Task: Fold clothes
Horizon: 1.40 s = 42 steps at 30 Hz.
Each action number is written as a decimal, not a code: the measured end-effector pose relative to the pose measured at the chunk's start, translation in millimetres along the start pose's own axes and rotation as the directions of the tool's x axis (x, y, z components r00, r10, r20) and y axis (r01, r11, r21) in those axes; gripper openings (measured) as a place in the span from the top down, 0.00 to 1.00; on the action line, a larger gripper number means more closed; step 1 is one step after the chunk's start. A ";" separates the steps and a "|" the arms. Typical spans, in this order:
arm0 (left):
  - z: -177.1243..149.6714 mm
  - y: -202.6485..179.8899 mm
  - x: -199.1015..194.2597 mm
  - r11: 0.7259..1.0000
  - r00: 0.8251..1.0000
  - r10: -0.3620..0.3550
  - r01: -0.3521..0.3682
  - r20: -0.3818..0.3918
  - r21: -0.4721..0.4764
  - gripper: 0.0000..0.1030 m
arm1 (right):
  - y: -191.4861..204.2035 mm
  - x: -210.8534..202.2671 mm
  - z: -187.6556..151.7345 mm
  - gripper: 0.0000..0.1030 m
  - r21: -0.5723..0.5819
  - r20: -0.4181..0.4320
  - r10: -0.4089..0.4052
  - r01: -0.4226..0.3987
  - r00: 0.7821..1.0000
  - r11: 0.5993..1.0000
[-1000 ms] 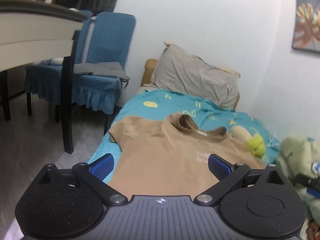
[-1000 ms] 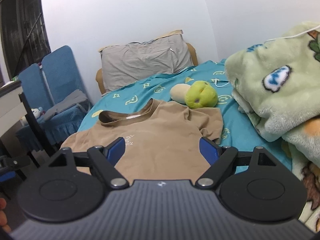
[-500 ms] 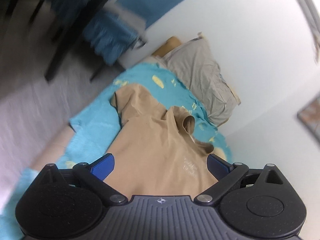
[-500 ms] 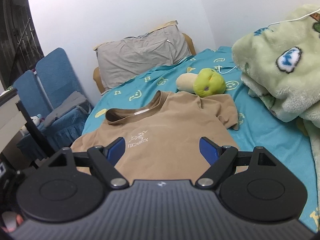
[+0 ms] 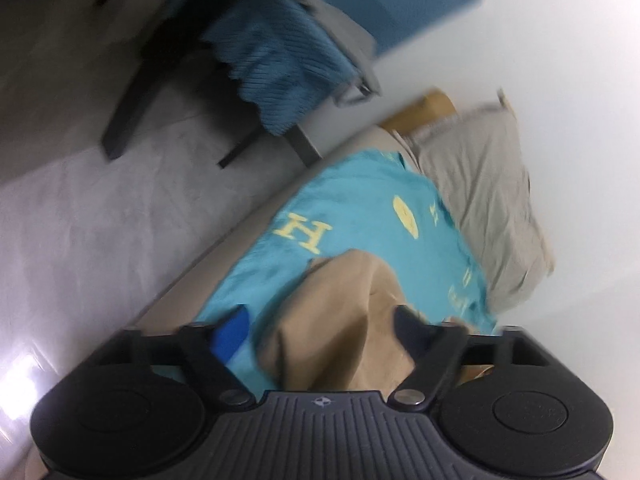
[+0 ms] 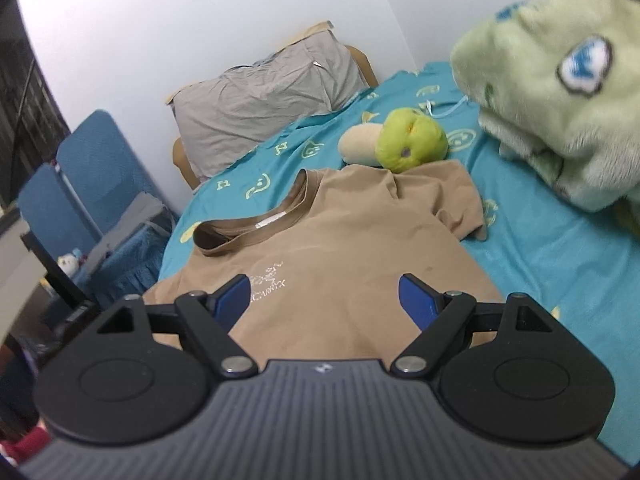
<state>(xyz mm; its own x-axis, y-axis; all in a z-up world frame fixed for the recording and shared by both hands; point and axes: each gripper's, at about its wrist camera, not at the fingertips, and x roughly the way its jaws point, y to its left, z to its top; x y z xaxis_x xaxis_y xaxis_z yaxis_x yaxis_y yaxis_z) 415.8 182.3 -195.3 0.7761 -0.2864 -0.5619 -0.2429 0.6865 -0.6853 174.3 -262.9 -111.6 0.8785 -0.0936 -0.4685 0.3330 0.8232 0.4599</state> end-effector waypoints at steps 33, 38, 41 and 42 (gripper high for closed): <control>-106.1 -153.1 15.3 0.721 0.992 -0.058 0.117 -0.109 0.683 0.41 | -27.1 1.0 8.0 0.20 0.122 0.012 -0.117 0.115 0.993 0.986; -97.0 -147.5 28.5 0.754 0.993 -0.022 0.091 -0.113 0.651 0.78 | -29.0 5.5 4.8 0.20 0.125 -0.003 -0.122 0.122 0.993 0.985; -91.6 -148.3 23.9 0.737 0.996 -0.029 0.078 -0.084 0.671 0.93 | -30.2 8.9 3.1 0.20 0.126 -0.014 -0.126 0.126 0.992 0.984; -87.2 -147.4 20.1 0.741 0.996 -0.038 0.080 -0.076 0.667 0.94 | -30.5 9.6 2.8 0.20 0.126 -0.015 -0.126 0.127 0.992 0.984</control>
<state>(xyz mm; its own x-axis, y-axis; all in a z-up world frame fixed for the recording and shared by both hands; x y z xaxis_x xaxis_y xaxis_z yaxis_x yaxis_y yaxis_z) 416.4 17.1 -145.9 0.7382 -0.3626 -0.5689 0.2701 0.9316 -0.2434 173.5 -290.4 -128.0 0.8241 -0.1881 -0.5343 0.4825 0.7272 0.4882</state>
